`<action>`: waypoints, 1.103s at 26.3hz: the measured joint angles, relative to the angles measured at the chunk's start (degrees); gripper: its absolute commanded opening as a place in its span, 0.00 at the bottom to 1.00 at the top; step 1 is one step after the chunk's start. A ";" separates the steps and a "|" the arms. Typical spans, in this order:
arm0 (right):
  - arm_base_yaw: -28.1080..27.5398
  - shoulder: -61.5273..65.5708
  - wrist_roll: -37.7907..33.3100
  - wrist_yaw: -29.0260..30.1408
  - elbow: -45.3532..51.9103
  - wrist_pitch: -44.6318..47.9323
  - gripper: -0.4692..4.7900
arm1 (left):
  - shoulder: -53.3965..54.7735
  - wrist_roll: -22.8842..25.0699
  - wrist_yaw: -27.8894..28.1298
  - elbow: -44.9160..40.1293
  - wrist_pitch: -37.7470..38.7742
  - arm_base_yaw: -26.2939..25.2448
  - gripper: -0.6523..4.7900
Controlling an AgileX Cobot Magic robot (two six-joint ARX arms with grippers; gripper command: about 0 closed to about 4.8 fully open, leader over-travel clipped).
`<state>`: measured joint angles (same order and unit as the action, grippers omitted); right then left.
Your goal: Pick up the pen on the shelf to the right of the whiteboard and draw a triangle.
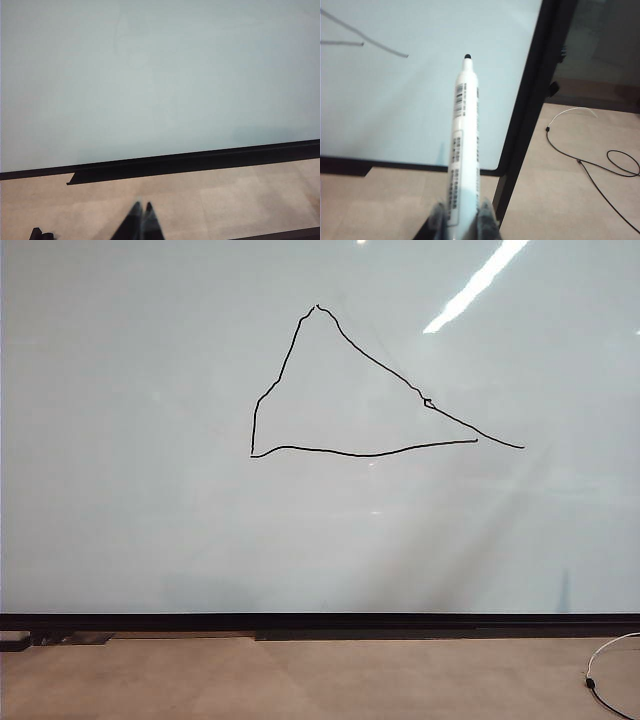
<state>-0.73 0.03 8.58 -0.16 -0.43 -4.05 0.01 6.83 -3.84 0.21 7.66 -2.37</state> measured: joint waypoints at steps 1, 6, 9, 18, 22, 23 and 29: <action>0.33 0.00 0.20 -0.07 0.00 -0.31 0.08 | -0.02 0.00 0.00 0.00 -0.02 0.02 0.11; 1.11 0.00 0.50 -0.09 0.00 -0.48 0.08 | -0.02 0.00 0.00 0.00 -0.02 0.00 0.11; 1.14 0.00 0.50 0.02 0.00 -1.03 0.08 | -0.02 0.00 0.00 0.00 -0.02 0.00 0.11; 1.11 0.00 0.50 0.04 0.00 -1.49 0.08 | -0.02 0.00 0.00 0.00 -0.02 0.00 0.11; 1.14 0.00 0.48 0.04 0.00 -1.49 0.08 | -0.02 0.00 0.00 0.00 -0.02 0.00 0.11; 1.11 0.00 0.48 0.04 0.00 -1.49 0.08 | -0.02 0.00 0.00 0.00 -0.02 0.00 0.11; 1.11 0.00 0.50 0.04 0.00 -1.49 0.08 | -0.02 0.00 0.00 0.00 -0.02 0.00 0.11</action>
